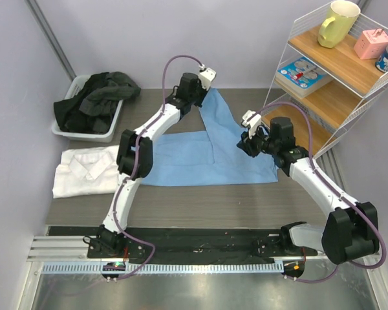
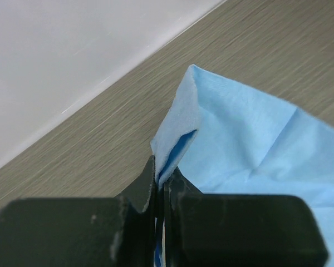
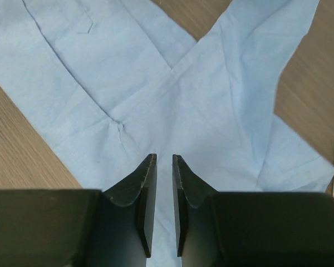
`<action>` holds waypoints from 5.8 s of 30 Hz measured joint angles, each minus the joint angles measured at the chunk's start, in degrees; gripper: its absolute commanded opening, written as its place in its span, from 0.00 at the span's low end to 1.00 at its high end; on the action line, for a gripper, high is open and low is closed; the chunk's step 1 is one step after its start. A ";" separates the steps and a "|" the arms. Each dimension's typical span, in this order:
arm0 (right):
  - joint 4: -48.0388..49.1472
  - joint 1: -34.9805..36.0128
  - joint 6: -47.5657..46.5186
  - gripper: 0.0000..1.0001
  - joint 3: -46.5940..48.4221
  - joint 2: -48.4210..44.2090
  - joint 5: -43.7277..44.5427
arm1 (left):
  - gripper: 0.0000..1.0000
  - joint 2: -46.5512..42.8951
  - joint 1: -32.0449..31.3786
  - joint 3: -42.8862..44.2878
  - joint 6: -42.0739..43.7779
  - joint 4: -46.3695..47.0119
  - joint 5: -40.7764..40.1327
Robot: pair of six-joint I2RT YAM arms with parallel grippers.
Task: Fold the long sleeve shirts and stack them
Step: Fold the shirt
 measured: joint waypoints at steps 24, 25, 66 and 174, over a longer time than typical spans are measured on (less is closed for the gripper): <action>-5.86 -4.46 9.33 0.15 -5.79 -1.01 2.93 | 0.00 -33.24 3.61 -31.47 42.73 -27.71 49.03; -6.08 -4.48 9.49 0.15 -6.08 -1.27 3.26 | 0.00 -33.62 3.67 -31.82 48.00 -32.11 49.33; -14.29 -7.41 5.60 0.07 -5.51 -1.62 9.44 | 0.55 -31.04 23.26 -47.89 102.88 -53.27 27.54; -25.64 -2.21 3.98 0.31 56.98 43.45 16.37 | 0.61 -31.91 -15.67 -55.30 8.90 -30.27 11.89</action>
